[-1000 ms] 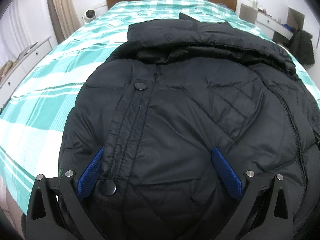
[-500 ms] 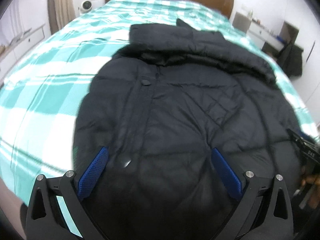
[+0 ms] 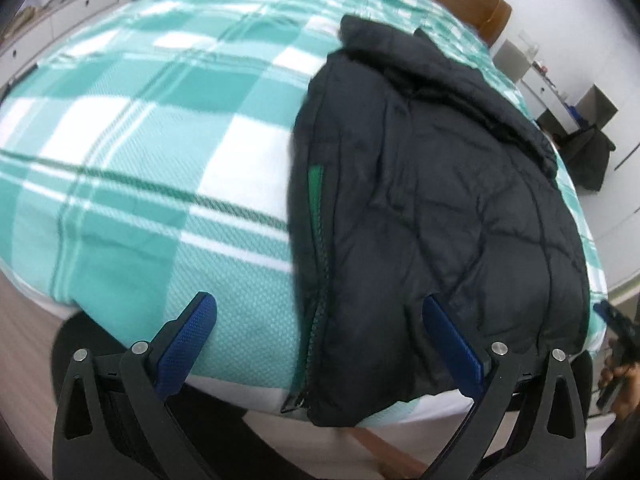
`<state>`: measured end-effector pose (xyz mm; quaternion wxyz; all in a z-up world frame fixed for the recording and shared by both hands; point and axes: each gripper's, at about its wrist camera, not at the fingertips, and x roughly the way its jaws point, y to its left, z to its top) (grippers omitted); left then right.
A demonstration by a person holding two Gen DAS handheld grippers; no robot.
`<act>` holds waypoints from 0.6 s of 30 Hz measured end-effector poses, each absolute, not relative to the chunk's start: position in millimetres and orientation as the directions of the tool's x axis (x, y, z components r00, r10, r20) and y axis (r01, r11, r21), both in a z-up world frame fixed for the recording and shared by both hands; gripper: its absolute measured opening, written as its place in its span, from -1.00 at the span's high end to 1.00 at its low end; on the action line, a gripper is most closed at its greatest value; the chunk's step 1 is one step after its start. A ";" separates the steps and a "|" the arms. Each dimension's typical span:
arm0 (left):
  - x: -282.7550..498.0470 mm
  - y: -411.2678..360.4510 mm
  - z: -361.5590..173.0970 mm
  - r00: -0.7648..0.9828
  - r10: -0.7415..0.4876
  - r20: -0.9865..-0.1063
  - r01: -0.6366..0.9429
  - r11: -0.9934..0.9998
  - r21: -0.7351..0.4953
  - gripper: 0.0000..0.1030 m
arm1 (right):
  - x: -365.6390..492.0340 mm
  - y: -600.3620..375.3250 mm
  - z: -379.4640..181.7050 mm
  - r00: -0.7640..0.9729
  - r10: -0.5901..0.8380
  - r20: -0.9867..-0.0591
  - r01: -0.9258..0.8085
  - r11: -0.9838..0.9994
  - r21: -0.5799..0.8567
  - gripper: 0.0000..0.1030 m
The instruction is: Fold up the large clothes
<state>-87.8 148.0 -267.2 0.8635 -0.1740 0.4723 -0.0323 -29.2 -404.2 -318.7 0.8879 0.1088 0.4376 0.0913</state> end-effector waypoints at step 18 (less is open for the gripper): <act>-77.6 117.2 -280.7 0.544 -0.288 -0.788 -0.016 0.935 -0.353 -0.99 | -40.2 -393.7 -341.0 0.566 0.290 -0.771 -0.087 0.952 0.295 -0.91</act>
